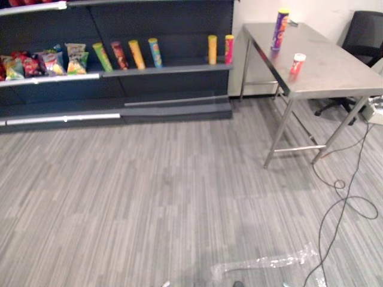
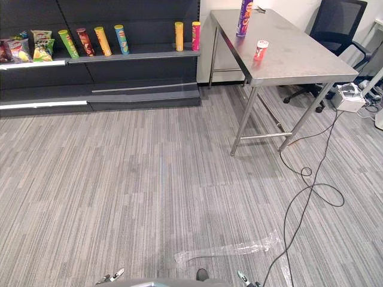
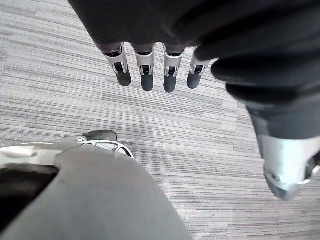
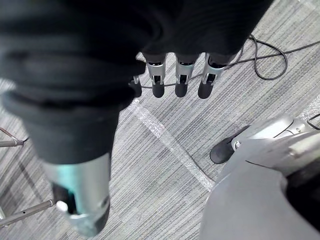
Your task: Put the gum and the chips on the shelf.
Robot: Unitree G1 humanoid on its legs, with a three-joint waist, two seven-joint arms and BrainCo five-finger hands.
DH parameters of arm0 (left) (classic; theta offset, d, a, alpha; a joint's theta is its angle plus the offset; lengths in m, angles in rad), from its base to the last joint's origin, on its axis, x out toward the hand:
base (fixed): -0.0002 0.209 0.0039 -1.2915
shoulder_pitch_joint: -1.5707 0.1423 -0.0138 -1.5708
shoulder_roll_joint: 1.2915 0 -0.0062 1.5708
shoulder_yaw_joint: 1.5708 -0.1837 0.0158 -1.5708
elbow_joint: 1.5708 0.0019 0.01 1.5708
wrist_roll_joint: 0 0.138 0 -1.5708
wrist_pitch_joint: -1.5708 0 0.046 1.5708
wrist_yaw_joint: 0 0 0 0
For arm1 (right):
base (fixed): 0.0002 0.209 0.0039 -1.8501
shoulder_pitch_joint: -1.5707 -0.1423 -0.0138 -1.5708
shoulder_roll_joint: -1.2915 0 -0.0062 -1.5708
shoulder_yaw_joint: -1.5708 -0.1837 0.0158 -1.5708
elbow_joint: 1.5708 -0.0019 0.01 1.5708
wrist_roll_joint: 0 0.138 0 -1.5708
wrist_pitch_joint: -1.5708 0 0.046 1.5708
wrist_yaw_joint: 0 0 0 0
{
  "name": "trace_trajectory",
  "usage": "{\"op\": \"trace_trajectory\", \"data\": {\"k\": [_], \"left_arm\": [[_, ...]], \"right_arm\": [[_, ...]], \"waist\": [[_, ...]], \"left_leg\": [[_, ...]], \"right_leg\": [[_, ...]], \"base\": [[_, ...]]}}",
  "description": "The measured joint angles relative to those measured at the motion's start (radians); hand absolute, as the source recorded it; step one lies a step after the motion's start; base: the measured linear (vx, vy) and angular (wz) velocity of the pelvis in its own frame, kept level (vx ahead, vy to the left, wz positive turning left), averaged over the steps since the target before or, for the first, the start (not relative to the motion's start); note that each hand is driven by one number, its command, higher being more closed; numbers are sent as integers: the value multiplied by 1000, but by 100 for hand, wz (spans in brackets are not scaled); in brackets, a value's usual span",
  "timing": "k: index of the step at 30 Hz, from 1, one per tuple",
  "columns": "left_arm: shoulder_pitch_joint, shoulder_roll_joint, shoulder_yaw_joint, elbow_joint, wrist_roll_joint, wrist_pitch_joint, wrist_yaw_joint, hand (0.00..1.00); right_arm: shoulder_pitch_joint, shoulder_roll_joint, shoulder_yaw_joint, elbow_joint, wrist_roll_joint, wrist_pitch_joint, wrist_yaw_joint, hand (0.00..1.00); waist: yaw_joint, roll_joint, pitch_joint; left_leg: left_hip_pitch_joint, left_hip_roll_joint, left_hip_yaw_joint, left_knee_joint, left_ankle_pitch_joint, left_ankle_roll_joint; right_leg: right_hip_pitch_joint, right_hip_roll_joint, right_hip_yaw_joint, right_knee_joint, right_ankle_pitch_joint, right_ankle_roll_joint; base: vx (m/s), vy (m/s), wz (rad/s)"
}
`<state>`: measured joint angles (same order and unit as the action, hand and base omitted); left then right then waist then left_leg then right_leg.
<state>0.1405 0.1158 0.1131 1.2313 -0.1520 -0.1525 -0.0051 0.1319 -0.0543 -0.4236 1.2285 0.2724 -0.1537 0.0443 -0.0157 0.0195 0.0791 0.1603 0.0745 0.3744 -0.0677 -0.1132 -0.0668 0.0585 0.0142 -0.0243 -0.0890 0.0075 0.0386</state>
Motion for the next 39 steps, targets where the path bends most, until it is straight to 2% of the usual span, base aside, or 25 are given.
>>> {"op": "trace_trajectory", "data": {"k": [28,32,34,36,37,38,39], "left_arm": [[-2,-7,-5,0,1,0,0,0],[-28,-2,-9,0,0,0,9,0],[-41,2,-5,-4,-3,0,16,0],[-48,13,11,-12,-5,-3,22,0],[-51,23,11,-19,-24,-10,22,0],[-51,27,17,-24,-42,-15,22,0],[-49,26,30,-31,-42,-15,21,0]], "right_arm": [[5,-7,-1,-6,12,-4,10,0],[-17,-5,-26,-13,14,-5,7,0],[-25,4,-51,-13,18,-6,6,0],[-28,21,-62,-13,24,-9,5,0],[-28,29,-64,-12,40,-13,5,0],[-22,32,-61,-11,45,-14,5,0],[-19,29,-58,-10,45,-15,6,0]], "waist": [[-4,15,-2],[-9,13,40],[-9,2,58],[-10,-26,74],[-10,-47,87],[-9,-61,96],[-9,-61,101]], "left_leg": [[-15,6,-9,7,-1,-2],[-35,5,-9,29,0,-3],[-38,-3,-12,41,-3,-9],[-66,-9,-14,118,-24,-40],[-116,2,-14,242,-42,-60],[-200,38,-9,430,-52,-60],[-248,68,-11,539,-53,-56]], "right_leg": [[-6,1,-24,5,-1,0],[-110,-10,-28,207,-103,-10],[-157,-24,-30,313,-160,-16],[-195,-52,-35,405,-223,-26],[-195,-69,-40,432,-255,-38],[-186,-74,-48,436,-264,-47],[-177,-67,-56,436,-267,-51]], "base": [[-26,-24,1],[-20,-11,4],[-28,-42,12],[-35,-86,22],[-44,-171,34],[-34,-199,32],[-9,-215,17]]}}
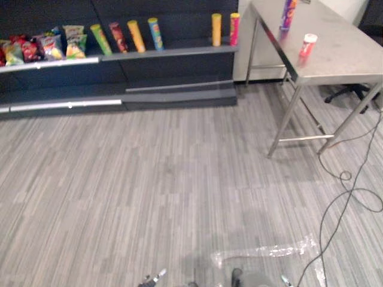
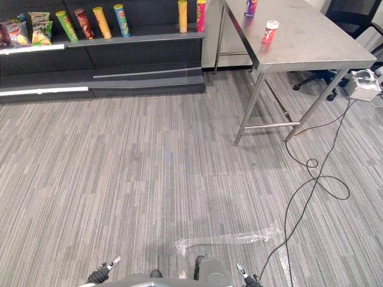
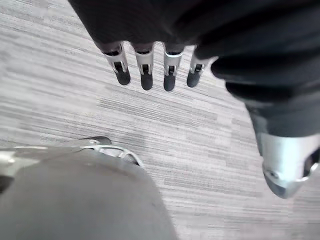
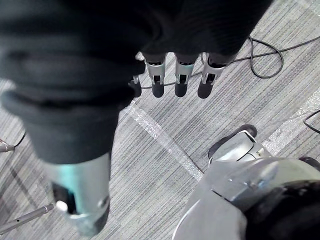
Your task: Put the gum and the chips on the shelf.
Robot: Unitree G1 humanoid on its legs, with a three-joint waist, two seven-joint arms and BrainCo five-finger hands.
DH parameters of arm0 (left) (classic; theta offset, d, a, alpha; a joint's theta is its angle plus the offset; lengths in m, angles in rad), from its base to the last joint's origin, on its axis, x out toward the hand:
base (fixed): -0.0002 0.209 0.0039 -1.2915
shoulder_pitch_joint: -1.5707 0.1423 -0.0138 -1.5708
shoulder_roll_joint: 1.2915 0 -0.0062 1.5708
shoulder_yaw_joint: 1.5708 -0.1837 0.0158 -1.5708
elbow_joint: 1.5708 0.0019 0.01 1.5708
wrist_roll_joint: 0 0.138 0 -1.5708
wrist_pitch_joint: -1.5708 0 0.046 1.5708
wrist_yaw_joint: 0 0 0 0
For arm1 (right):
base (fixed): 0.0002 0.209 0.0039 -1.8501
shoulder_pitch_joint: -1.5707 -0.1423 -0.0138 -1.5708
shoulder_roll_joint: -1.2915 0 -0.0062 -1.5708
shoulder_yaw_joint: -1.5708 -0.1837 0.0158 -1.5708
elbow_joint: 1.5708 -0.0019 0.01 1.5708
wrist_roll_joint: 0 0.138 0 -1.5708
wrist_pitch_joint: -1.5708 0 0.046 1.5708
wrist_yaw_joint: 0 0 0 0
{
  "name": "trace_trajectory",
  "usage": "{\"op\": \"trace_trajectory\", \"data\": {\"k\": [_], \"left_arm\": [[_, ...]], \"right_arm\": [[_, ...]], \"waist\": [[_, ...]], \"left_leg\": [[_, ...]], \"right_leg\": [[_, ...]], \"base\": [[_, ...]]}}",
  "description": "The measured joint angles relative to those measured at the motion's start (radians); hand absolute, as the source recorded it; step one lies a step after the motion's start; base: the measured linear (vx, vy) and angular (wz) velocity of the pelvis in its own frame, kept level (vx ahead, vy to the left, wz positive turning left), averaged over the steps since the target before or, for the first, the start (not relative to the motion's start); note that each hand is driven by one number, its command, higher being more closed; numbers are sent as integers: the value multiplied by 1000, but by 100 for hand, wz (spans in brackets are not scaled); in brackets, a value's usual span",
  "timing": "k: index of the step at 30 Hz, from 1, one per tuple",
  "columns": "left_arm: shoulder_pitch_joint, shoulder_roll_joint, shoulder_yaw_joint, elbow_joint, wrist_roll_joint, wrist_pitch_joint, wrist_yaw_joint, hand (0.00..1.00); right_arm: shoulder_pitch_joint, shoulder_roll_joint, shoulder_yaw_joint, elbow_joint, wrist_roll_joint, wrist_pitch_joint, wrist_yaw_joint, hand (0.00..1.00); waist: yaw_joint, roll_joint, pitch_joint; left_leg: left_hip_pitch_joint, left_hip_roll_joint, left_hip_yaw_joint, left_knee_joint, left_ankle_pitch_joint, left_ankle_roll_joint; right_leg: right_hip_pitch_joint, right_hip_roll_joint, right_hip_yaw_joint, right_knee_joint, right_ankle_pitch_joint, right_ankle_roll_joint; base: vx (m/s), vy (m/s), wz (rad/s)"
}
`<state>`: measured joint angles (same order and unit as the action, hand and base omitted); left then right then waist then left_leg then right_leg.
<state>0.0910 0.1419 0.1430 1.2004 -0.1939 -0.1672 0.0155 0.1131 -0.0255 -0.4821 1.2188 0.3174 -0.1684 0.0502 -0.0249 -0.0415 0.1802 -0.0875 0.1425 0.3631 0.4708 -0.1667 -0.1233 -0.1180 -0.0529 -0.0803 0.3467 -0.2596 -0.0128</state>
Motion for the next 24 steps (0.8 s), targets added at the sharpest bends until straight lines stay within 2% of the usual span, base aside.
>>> {"op": "trace_trajectory", "data": {"k": [1,2,3,4,5,6,8,10,12,14,15,16,17,18,20,21,22,23,24], "left_arm": [[6,-14,28,-9,-2,2,-1,0],[29,-28,45,-10,-5,2,-3,0],[40,-30,51,-9,-21,3,-3,0],[45,-31,51,-9,-36,3,-5,0],[43,-29,47,-9,-40,3,-12,0],[41,-29,40,-10,-51,2,-19,0],[41,-30,35,-10,-79,2,-19,0],[38,-30,7,-9,-83,2,-18,0],[32,-35,-1,-9,-93,1,-16,0],[33,-47,0,-7,-100,0,-13,0],[32,-48,0,-7,-101,1,-14,0],[41,-42,1,-7,-101,0,-15,0],[41,-27,1,-7,-101,-4,-17,0],[37,-14,1,-6,-102,-10,-14,0],[17,-9,1,-6,-101,-17,-12,0],[14,-10,1,-7,-101,-20,-12,0],[13,-10,1,-8,-99,-20,-11,0],[14,-10,0,-10,-99,-20,-10,0],[15,-10,0,-10,-98,-20,-9,0]], "right_arm": [[5,-9,1,1,1,-5,1,0],[14,-15,11,3,6,-10,1,0],[21,-15,17,3,7,-11,1,0],[25,-10,18,2,7,-13,2,0],[21,-18,18,5,9,-13,1,0],[13,-19,18,8,11,-13,1,0],[-9,-27,22,10,15,-13,1,0],[-27,-29,36,4,15,-14,0,0],[-37,-37,76,2,15,-14,-1,0],[-43,-54,104,1,15,-16,-5,0],[-48,-52,109,1,15,-17,-6,0],[-51,-47,112,0,15,-18,-5,0],[-52,-38,117,3,14,-18,-4,0],[-58,-19,117,-1,14,-21,3,0],[-57,-11,97,-6,14,-25,4,0],[-56,-13,96,-6,14,-23,4,0],[-53,-12,96,-6,14,-20,4,0],[-54,-12,99,-15,14,-21,6,0],[-54,-12,100,-23,14,-21,8,0]], "waist": [[0,23,16],[2,29,25],[3,28,25],[2,27,26],[1,27,28],[3,26,33],[10,26,44],[8,34,49],[8,60,62],[9,79,69],[12,69,68],[20,66,56],[30,33,31],[31,10,11],[24,3,5],[27,2,1],[29,2,1],[29,1,0],[29,1,0]], "left_leg": [[-62,67,-16,200,14,24],[-90,116,-26,330,47,74],[-107,125,-33,379,64,86],[-128,124,-66,418,51,82],[-162,108,-99,408,11,75],[-197,86,-109,359,-21,69],[-233,57,-112,203,-18,62],[-248,28,-141,-18,24,53],[-244,14,-203,-306,118,17],[-260,30,-210,-362,134,11],[-271,27,-198,-313,221,20],[-276,17,-180,-286,244,37],[-286,-13,-148,-247,250,55],[-303,-53,-126,-228,228,94],[-294,-94,-106,-208,198,142],[-282,-101,-97,-207,185,156],[-245,-116,-74,-211,164,182],[-193,-126,-63,-223,142,183],[-161,-129,-63,-234,130,185]], "right_leg": [[35,26,-9,9,-11,-17],[66,50,-2,30,-30,-38],[78,55,3,40,-37,-37],[94,59,4,48,-54,-50],[105,59,13,49,-65,-57],[106,55,32,45,-67,-59],[106,42,62,36,-70,-55],[113,33,85,28,-83,-40],[159,34,111,-9,-106,-12],[191,35,139,-32,-135,13],[221,12,168,-53,-157,24],[234,-8,182,-74,-163,23],[243,-58,210,-105,-154,30],[218,-96,239,-94,-119,34],[197,-128,281,-39,-51,69],[186,-132,298,-4,-28,72],[161,-130,327,86,35,80],[132,-123,335,203,125,112],[111,-118,332,267,185,141]], "base": [[28,-172,-8],[58,-139,-20],[99,-70,-25],[142,-37,-11],[180,-10,-13],[157,18,-27],[166,90,-49],[225,134,-39],[415,245,-30],[435,310,-44],[506,381,-55],[650,466,-70],[593,336,-57],[598,321,-35],[540,274,10],[578,292,2],[542,259,-12],[510,241,-14],[437,212,-14]]}}
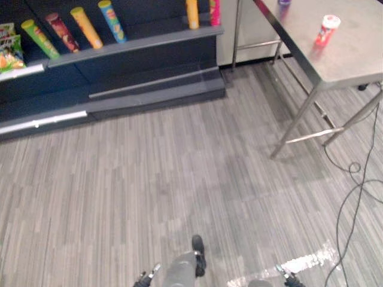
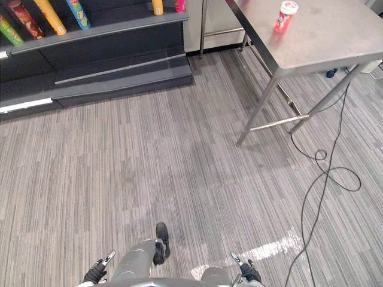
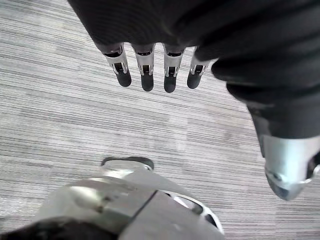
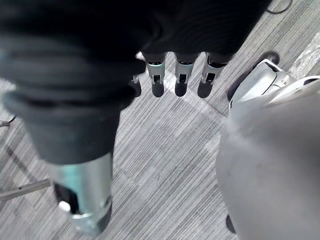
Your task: Put the gum and the chips on the shelf.
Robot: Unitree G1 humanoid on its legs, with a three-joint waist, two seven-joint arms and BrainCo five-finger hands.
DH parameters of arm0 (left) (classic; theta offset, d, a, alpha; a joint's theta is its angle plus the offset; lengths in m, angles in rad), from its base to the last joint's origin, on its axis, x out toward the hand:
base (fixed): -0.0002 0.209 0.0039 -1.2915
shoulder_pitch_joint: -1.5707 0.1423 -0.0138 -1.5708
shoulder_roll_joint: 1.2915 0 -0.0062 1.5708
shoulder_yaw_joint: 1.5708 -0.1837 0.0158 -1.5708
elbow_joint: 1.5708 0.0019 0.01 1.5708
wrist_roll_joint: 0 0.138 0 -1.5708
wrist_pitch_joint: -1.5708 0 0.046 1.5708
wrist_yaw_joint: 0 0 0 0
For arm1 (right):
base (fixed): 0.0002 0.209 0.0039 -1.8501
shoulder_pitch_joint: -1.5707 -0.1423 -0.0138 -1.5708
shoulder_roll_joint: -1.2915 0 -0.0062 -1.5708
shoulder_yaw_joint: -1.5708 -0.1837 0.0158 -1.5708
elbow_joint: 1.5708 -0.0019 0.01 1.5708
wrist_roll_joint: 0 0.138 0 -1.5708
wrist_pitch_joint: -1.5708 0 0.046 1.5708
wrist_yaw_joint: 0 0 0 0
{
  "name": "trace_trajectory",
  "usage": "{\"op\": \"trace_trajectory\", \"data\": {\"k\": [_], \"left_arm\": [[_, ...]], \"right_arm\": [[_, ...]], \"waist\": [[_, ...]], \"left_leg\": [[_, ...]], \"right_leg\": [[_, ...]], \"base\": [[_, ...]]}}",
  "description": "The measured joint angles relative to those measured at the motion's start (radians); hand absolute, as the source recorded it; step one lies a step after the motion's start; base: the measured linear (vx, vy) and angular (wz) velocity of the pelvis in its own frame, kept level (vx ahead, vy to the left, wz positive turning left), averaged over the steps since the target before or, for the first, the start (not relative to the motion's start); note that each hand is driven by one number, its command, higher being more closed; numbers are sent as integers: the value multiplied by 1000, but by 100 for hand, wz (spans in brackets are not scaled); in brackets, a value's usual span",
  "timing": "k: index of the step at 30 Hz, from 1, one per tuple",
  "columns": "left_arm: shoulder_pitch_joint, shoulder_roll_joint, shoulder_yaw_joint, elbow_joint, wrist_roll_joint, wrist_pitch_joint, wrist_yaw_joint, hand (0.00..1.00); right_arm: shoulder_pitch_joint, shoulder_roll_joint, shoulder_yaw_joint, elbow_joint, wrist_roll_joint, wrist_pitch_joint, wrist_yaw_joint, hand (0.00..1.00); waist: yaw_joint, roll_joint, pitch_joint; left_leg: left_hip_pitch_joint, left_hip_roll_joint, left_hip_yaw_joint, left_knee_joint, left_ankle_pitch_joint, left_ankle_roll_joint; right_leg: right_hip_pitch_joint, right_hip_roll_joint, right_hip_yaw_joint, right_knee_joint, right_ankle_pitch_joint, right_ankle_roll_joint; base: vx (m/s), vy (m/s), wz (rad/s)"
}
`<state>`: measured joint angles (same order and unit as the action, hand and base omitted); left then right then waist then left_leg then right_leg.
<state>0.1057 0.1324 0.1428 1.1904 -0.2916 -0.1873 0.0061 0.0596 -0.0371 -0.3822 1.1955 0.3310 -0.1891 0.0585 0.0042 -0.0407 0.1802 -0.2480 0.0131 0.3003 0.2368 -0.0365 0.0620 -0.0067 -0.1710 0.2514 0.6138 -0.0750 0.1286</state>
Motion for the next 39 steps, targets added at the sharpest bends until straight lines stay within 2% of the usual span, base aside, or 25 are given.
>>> {"op": "trace_trajectory", "data": {"k": [1,2,4,5,6,8,10,11,12,13,14,17,19,22,23,24,25,26,28,29,31,35,37,38,39], "left_arm": [[2,4,-10,0,0,0,1,0],[2,11,-33,-2,1,0,0,0],[-4,22,-78,-2,0,0,-1,0],[-4,18,-99,-1,0,0,-1,0],[-4,16,-110,0,-1,0,-1,0],[-6,10,-107,1,-1,-1,-2,0],[-22,5,-102,3,-1,0,-3,0],[-24,0,-96,3,-1,-1,-5,0],[-25,-2,-90,3,-1,-3,-5,0],[-25,-8,-84,3,-1,-3,-5,0],[-28,-32,-64,16,0,-5,-8,0],[-40,-51,-30,15,2,-9,-12,0],[-48,-56,-19,12,1,-9,-13,0],[-72,-70,-21,-2,-1,-9,-12,0],[-76,-79,-21,-9,-6,-9,-13,0],[-79,-84,-20,-10,-14,-9,-13,0],[-83,-83,-21,-10,-20,-10,-13,0],[-85,-80,-20,-12,-21,-14,-14,0],[-86,-80,-16,-16,-22,-23,-15,0],[-90,-78,-13,-18,-24,-28,-16,0],[-92,-74,-10,-19,-53,-30,-18,0],[-92,-72,-19,-16,-58,-30,-19,0],[-92,-72,-19,-16,-58,-30,-19,0],[-90,-70,-17,-14,-60,-29,-19,0],[-90,-59,-18,-14,-61,-30,-21,0]], "right_arm": [[2,1,5,-3,-1,-1,10,0],[2,0,9,-7,-2,-4,17,0],[2,-10,37,-21,-3,-7,16,0],[3,-24,48,-24,-2,-8,16,0],[3,-31,55,-34,-2,-8,16,0],[2,-35,70,-46,-1,-9,16,0],[1,-42,79,-46,0,-12,16,0],[7,-43,78,-43,1,-11,14,0],[15,-43,78,-42,1,-11,14,0],[23,-44,78,-41,1,-10,14,0],[18,-64,76,-41,1,-10,13,0],[-2,-65,70,-41,1,-14,15,0],[-1,-64,70,-42,1,-14,15,0],[5,-67,70,-37,0,-11,15,0],[5,-70,70,-37,0,-11,16,0],[7,-70,69,-37,0,-11,16,0],[7,-71,68,-37,-1,-11,16,0],[7,-65,59,-37,-1,-11,15,0],[7,-64,20,-37,1,-11,14,0],[7,-63,-6,-29,3,-11,12,0],[5,-64,-32,-20,22,-11,10,0],[3,-64,-44,-19,24,-12,0,0],[5,-64,-42,-15,23,-12,-8,0],[4,-64,-40,-11,23,-12,-9,0],[1,-55,-39,-7,22,-11,-10,0]], "waist": [[-4,0,-1],[-5,2,1],[-7,0,7],[-11,24,18],[-16,33,20],[-32,44,20],[-33,51,22],[-35,57,24],[-36,56,25],[-37,51,22],[-30,101,27],[-34,106,42],[-35,106,42],[-33,90,46],[-33,89,48],[-32,84,52],[-30,85,53],[-34,85,53],[-33,85,54],[-31,84,54],[-30,80,55],[-36,78,55],[-35,83,56],[-34,88,57],[-29,75,48]], "left_leg": [[62,-6,1,-23,-27,7],[107,-10,-2,-42,-55,4],[223,-27,-8,-109,-70,4],[294,-25,-10,-150,-77,0],[341,-21,-11,-174,-85,-4],[386,-3,-21,-185,-127,-23],[414,21,-30,-184,-160,-58],[427,40,-42,-188,-176,-83],[448,53,-55,-202,-191,-108],[458,63,-68,-203,-200,-124],[469,99,-70,-216,-187,-136],[501,119,-75,-215,-98,-190],[494,135,-100,-165,-56,-206],[370,160,-150,150,-50,-232],[300,182,-177,315,-12,-290],[280,194,-180,378,18,-326],[251,212,-176,479,96,-326],[215,234,-158,581,75,-331],[155,257,-88,647,-32,-307],[114,259,-50,631,-91,-264],[71,252,-10,510,-129,-223],[59,198,-49,-23,-50,-186],[57,190,-83,-121,-22,-196],[55,191,-100,-126,18,-202],[58,169,-92,-71,55,-192]], "right_leg": [[-38,6,-9,131,95,61],[-81,10,-30,237,102,75],[-171,5,-117,413,18,41],[-210,-5,-203,436,-53,-14],[-238,-8,-256,427,-102,-40],[-297,-4,-336,323,-154,-75],[-348,9,-379,98,-148,-72],[-355,24,-376,-102,-107,-60],[-352,32,-366,-276,7,-67],[-333,37,-369,-306,94,-66],[-322,80,-393,-302,70,-95],[-325,75,-417,-178,-21,-145],[-288,74,-436,-179,-37,-150],[-193,62,-449,-226,-111,-140],[-164,64,-461,-221,-132,-143],[-150,67,-463,-215,-143,-147],[-118,69,-460,-205,-168,-155],[-88,65,-458,-206,-183,-163],[-48,63,-442,-228,-198,-170],[-22,58,-438,-250,-199,-170],[5,41,-432,-275,-201,-154],[30,-10,-394,-282,-240,-83],[45,-21,-379,-285,-257,-52],[68,-26,-363,-297,-273,-23],[99,-52,-337,-333,-278,-18]], "base": [[391,179,-11],[442,170,-7],[357,74,-6],[317,11,-10],[338,-35,-5],[231,-106,6],[227,-180,13],[467,-327,32],[410,-284,38],[581,-307,24],[397,-179,19],[470,-265,21],[324,-181,39],[246,-155,44],[138,-60,12],[198,-89,-2],[214,-79,-14],[214,-64,-18],[215,-23,-16],[212,28,-12],[176,115,-17],[240,253,-21],[344,377,-18],[374,438,-38],[392,432,-43]]}}
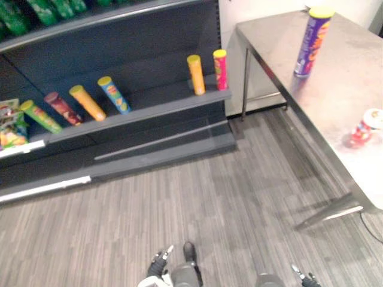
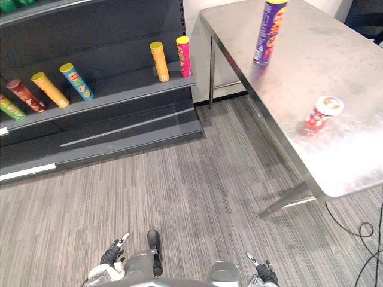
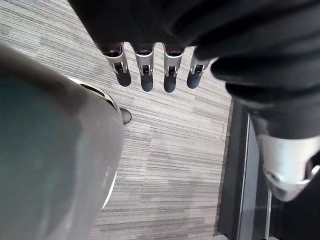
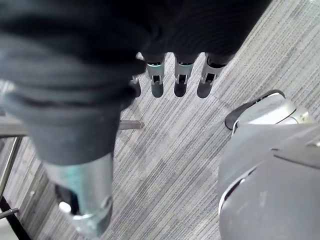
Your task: Put the gum and the chips on the shelf.
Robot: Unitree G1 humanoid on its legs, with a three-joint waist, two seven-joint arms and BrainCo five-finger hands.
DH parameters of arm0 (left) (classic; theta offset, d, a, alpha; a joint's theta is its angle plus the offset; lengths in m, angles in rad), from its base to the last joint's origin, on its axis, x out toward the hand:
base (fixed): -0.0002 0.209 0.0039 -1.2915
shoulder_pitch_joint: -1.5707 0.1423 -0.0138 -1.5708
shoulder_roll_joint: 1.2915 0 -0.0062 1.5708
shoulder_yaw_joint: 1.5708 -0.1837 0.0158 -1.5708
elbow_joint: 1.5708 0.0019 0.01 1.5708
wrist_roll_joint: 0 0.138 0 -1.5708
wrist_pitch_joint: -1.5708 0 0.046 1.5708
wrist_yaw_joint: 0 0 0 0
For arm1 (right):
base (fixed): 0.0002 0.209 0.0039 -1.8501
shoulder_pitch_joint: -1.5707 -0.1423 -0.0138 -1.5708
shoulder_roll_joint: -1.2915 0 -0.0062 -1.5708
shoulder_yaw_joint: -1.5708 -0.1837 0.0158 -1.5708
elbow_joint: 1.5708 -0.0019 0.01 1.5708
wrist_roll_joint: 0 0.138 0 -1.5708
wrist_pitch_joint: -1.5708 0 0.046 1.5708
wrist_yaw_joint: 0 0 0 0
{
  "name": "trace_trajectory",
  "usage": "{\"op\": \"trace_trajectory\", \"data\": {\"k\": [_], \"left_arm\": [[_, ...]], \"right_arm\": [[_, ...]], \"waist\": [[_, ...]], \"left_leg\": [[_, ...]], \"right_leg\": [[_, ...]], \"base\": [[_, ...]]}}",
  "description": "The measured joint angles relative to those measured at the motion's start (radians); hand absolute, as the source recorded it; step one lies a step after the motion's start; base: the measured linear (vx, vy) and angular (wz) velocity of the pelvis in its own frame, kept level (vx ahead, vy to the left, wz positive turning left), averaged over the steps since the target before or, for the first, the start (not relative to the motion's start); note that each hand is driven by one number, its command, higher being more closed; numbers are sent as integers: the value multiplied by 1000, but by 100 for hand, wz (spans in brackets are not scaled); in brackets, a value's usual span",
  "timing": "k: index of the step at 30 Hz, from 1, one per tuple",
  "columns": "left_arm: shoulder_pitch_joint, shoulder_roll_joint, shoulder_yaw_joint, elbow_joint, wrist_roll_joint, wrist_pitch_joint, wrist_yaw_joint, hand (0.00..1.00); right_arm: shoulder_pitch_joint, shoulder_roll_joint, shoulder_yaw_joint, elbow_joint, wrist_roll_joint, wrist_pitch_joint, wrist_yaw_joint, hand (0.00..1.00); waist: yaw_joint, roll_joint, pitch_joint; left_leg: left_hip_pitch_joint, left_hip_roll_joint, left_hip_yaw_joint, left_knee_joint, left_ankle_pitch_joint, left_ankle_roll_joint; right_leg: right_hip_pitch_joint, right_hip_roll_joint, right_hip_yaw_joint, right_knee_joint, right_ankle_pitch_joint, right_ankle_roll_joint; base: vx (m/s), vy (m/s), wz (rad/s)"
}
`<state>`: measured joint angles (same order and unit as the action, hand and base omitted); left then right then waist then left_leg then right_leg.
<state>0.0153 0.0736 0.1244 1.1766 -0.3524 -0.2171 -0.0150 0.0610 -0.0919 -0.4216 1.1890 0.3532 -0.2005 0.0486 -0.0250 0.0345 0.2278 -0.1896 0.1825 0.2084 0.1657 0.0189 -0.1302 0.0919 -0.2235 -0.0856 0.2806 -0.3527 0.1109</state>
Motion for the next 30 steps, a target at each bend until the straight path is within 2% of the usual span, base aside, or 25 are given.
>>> {"op": "trace_trajectory", "data": {"k": [1,2,4,6,7,8,9,10,11,12,14,15,16,17,18,19,20,21,22,24,28,30], "left_arm": [[1,7,0,0,0,0,0,0],[-1,21,-1,7,1,1,2,0],[-10,38,-7,14,2,3,-2,0],[-9,40,-11,23,6,9,-2,0],[-8,40,-12,29,9,10,-2,0],[-1,45,-18,38,12,11,-1,0],[12,49,-47,38,14,11,0,0],[14,58,-64,39,21,12,0,0],[18,66,-97,44,27,16,0,0],[20,65,-103,44,35,16,0,0],[20,63,-120,45,51,21,0,0],[21,62,-119,45,50,23,0,0],[28,59,-109,43,51,22,-1,0],[31,61,-95,38,50,22,-4,0],[30,62,-78,37,51,22,-7,0],[30,46,-72,49,53,24,-7,0],[28,20,-81,58,55,25,-12,0],[19,-8,-84,57,55,24,-14,0],[15,-19,-88,57,55,25,-16,0],[7,-34,-93,48,67,24,-33,0],[7,-25,-87,39,82,25,-32,0],[7,-15,-86,35,82,25,-31,0]], "right_arm": [[-1,8,1,7,-1,0,2,0],[-8,28,1,8,-2,1,6,0],[-12,47,-3,12,-3,6,6,0],[-13,50,-5,13,-3,13,7,0],[-15,50,-5,13,-3,14,8,0],[-15,54,-5,13,-2,16,10,0],[-13,58,-14,6,-1,16,17,0],[-11,56,-13,3,0,16,20,0],[-2,52,-3,-6,1,16,24,0],[2,49,1,-15,0,15,24,0],[-1,41,23,-44,0,13,22,0],[-3,37,33,-49,0,12,21,0],[-5,35,57,-62,0,11,18,0],[-3,38,70,-67,0,10,16,0],[-4,38,81,-72,0,9,15,0],[-20,28,86,-72,0,8,15,0],[-38,13,88,-76,0,-2,14,0],[-52,7,88,-69,0,-7,14,0],[-52,5,88,-63,0,-6,11,0],[-51,0,112,-53,1,-6,5,0],[-41,1,149,-53,2,-7,6,0],[-33,2,157,-53,6,-6,5,0]], "waist": [[0,-20,-8],[-2,-53,-32],[-3,-70,-40],[3,-75,-47],[3,-72,-48],[4,-67,-49],[-1,-49,-42],[-3,-49,-41],[-2,-42,-37],[-2,-38,-36],[-4,-27,-35],[-5,-25,-33],[-2,-27,-36],[-2,-40,-42],[-1,-55,-39],[4,-16,-42],[-9,18,-41],[-16,43,-37],[-17,45,-36],[-23,35,-35],[-24,15,-34],[-26,0,-34]], "left_leg": [[-5,-16,6,26,-14,12],[-30,-45,31,76,-70,32],[-30,-79,48,113,-113,65],[16,-105,89,113,-136,101],[35,-107,97,111,-137,105],[93,-109,120,91,-139,113],[164,-104,141,66,-151,131],[201,-104,145,48,-153,134],[275,-104,160,2,-154,135],[306,-104,167,-21,-154,135],[378,-94,197,-65,-153,134],[386,-88,201,-64,-153,134],[405,-76,231,-61,-156,126],[414,-86,242,-62,-159,108],[426,-100,250,-65,-167,89],[441,-75,264,-77,-185,60],[436,-53,287,-82,-192,48],[452,-48,310,-99,-187,41],[457,-46,315,-103,-182,34],[477,-45,325,-108,-160,25],[477,-45,349,-71,-158,22],[470,-46,391,-30,-158,20]], "right_leg": [[14,-11,13,-26,3,1],[18,-41,52,-58,44,-6],[11,-72,110,-53,133,19],[-39,-93,181,58,214,52],[-64,-92,201,119,246,54],[-119,-83,231,251,329,44],[-165,-70,226,397,355,51],[-190,-64,209,474,342,40],[-238,-51,148,598,294,7],[-263,-48,106,637,263,-5],[-350,-46,-74,641,164,-43],[-366,-42,-119,605,153,-51],[-378,-20,-258,371,188,-55],[-369,-8,-296,257,267,-71],[-359,-5,-340,205,277,-152],[-335,29,-360,165,262,-173],[-332,69,-378,114,261,-176],[-331,84,-404,104,257,-181],[-330,85,-418,109,251,-190],[-306,96,-418,94,243,-197],[-276,108,-413,18,233,-177],[-283,99,-408,20,224,-189]], "base": [[430,353,-37],[449,330,-18],[480,384,-7],[383,279,-25],[443,293,-46],[392,243,-51],[320,194,-52],[287,120,-40],[220,72,-27],[337,83,-26],[288,1,-24],[332,-115,-34],[277,-139,-34],[295,-156,-42],[259,-90,-63],[310,-101,-78],[319,-91,-85],[226,-81,-51],[155,-67,-33],[93,-52,-17],[-37,2,-12],[-83,19,-25]]}}
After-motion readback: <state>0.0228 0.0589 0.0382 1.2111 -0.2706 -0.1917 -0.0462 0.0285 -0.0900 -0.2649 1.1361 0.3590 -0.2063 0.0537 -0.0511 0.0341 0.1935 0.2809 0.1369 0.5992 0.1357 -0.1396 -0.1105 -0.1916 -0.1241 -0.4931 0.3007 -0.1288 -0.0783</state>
